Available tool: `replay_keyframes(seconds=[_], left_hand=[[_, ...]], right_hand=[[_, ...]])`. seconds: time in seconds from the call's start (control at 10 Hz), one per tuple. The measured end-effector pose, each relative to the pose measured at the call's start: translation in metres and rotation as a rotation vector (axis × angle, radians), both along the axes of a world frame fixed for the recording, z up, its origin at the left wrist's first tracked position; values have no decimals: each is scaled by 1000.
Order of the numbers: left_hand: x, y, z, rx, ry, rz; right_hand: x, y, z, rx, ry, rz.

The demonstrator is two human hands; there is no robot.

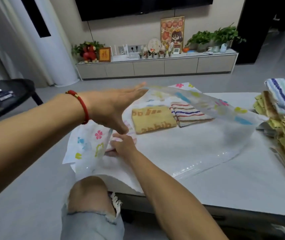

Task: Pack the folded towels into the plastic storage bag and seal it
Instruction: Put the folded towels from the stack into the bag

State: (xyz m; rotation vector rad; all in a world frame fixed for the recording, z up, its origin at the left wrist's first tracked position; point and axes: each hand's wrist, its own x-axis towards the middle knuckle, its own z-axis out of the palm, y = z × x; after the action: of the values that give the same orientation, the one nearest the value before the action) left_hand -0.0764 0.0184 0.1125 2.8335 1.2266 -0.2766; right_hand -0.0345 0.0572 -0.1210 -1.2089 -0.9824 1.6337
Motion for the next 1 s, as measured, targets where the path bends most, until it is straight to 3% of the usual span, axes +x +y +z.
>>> replay_keyframes(seconds=[0.1,0.2,0.3,0.4,0.5,0.6,0.7,0.8,1.0], left_hand=[[-10,-2,0,7,-41,-11],[-18,-7,2,-45,-95,-41],[-24,-8,-1,-42,-144,-87],[-26,-6,-8,-52,-164,-70],[-24,-11,-12,-34,-176,-60],[-25,-13,-14,-50,-192,-68],[-25,-13,-12,-55,-202,-62],[-22,-14,-15,-37,-184,-27],[9,-16,-31,143,-157,3]], right_hand=[[-11,10,-10,59,-105,-14],[-20,29,-13,69,-15,17],[-12,39,-5,121,-79,145],[1,33,-6,289,-551,112],[6,25,-10,358,-777,84],[3,23,0,246,-294,91],[6,25,12,126,-36,181],[20,11,14,196,-358,263],[107,-52,33,273,-552,246]])
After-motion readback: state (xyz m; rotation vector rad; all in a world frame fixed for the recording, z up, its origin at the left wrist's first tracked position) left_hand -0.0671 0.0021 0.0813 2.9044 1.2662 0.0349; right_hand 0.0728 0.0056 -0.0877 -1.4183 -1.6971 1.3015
